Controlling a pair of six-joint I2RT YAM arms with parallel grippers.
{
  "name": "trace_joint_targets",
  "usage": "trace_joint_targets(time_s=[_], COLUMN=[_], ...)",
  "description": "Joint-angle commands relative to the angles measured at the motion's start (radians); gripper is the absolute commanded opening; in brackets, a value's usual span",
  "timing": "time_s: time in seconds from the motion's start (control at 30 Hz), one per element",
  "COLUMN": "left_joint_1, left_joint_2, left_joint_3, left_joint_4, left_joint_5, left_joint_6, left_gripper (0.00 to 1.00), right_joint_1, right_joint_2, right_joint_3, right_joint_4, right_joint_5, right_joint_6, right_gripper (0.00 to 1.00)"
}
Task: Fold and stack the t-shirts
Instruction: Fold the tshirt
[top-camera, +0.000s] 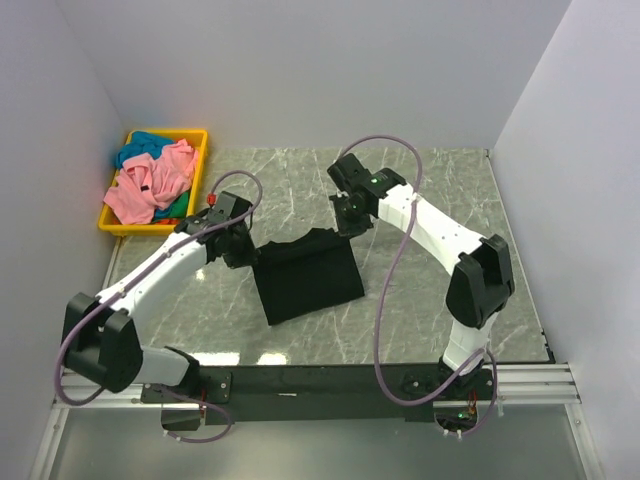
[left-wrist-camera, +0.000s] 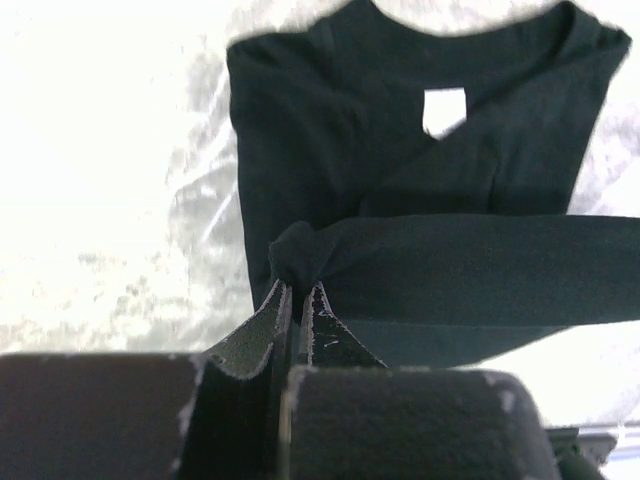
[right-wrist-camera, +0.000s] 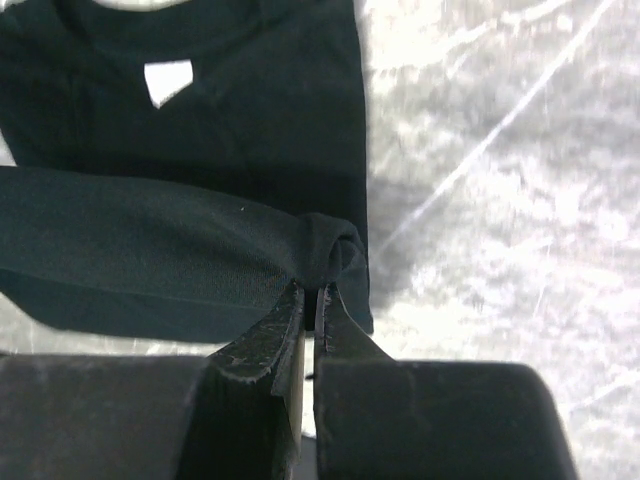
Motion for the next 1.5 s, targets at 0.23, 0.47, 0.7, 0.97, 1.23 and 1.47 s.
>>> trace_joint_targets(time_s=[0.23,0.47,0.7,0.97,1.23,1.47], left_joint_1=[0.062,0.073,0.082,0.082,0.054,0.024], left_joint_2=[0.085,0.179,0.206,0.116,-0.125,-0.151], left_joint_3=[-0.050,-0.089,-0.112,-0.102,-0.187,-0.300], left_joint_4=[0.143,0.226,0.266,0.238,0.290,0.554], left_joint_5=[-0.063,-0.060,-0.095,-0.144,-0.095,0.101], left_joint_6=[0.026,0.012,-0.015,-0.029,-0.035,-0.003], left_gripper=[0.01,0.01,0.02,0.52,0.83,0.61], right_joint_1=[-0.034,-0.049,-0.060,-0.064,-0.083,-0.127], right_joint_2=[0.100,0.158,0.192,0.110,-0.145,-0.110], right_joint_3=[0.021,-0.016,-0.044,-0.047,-0.304,-0.410], right_joint_4=[0.213,0.309,0.372,0.401,0.657,0.836], right_joint_5=[0.037,0.040,0.036,0.040,-0.220,-0.531], right_joint_6=[-0.067,-0.067,-0.076,-0.070,-0.122,-0.162], right_gripper=[0.00,0.00,0.07,0.40,0.46,0.41])
